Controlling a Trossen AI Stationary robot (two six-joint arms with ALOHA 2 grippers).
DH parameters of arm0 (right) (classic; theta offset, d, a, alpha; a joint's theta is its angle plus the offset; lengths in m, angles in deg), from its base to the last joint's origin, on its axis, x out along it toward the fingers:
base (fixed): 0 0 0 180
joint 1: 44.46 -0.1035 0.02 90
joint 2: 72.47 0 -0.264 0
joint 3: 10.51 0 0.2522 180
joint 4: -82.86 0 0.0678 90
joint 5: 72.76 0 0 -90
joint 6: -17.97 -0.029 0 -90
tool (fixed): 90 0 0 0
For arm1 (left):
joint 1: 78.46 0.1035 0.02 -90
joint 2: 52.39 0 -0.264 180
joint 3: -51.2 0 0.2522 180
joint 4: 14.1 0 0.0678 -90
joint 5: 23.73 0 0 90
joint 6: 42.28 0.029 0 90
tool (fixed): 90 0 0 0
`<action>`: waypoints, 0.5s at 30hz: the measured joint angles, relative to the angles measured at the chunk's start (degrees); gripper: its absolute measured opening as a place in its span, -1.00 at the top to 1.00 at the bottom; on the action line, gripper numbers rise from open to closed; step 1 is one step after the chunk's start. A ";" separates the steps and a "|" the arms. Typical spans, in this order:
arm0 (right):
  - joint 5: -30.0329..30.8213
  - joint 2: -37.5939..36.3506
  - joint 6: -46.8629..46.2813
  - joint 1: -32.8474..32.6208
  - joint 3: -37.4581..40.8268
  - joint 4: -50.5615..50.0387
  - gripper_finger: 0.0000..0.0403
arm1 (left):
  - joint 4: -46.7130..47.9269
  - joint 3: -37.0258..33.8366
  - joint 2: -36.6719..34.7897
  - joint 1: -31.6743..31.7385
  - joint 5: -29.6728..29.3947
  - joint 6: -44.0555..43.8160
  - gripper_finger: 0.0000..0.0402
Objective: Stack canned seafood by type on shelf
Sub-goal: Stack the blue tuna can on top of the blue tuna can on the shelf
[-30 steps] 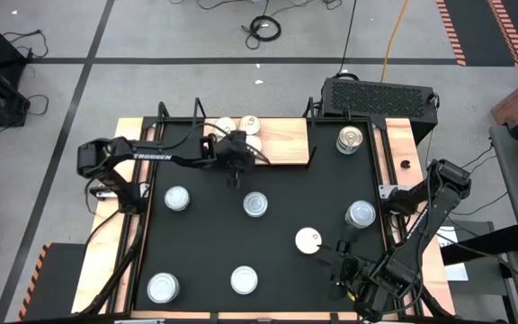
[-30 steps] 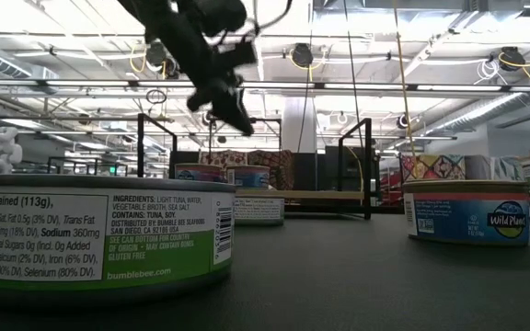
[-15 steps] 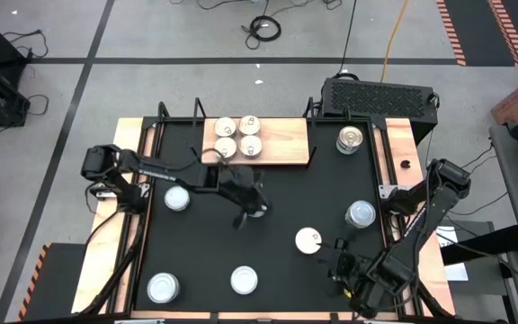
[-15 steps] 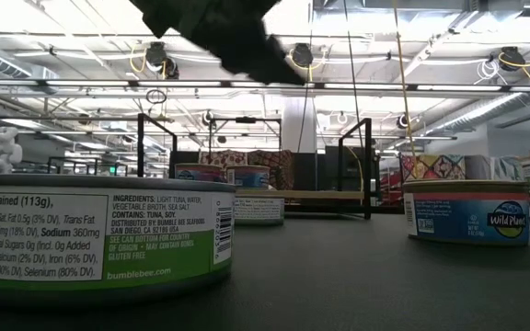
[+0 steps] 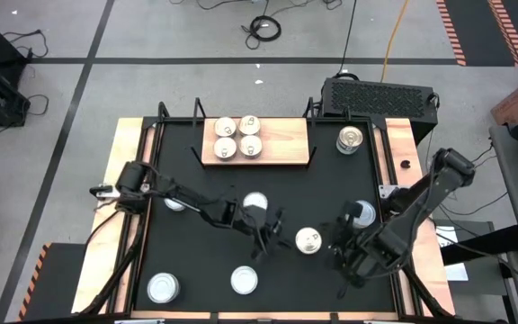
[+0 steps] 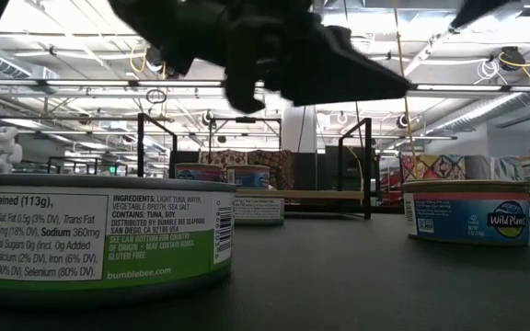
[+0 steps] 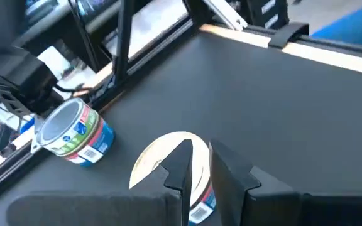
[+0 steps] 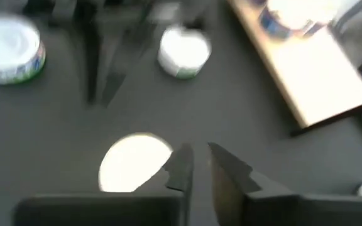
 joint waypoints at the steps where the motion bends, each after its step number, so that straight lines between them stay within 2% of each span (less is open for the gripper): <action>1: 1.40 -0.87 0.45 -0.02 0.20 0.18 0.94 | 1.79 1.50 0.53 -0.50 -1.27 0.09 0.72; 4: 2.31 -3.26 0.08 0.23 3.17 2.61 0.97 | 9.81 6.43 1.04 -1.94 -4.15 0.30 0.71; 7: -0.12 -5.33 -2.51 1.03 7.70 5.09 0.98 | 15.93 11.06 0.95 -2.93 -5.32 0.26 0.62; 11: -5.96 -8.94 -6.95 1.66 13.06 9.49 0.99 | 20.55 14.26 0.89 -3.81 -5.36 0.28 0.40; 15: -7.77 -11.59 -3.29 1.51 16.32 16.17 1.00 | 20.55 14.37 0.89 -3.93 -6.05 0.26 0.16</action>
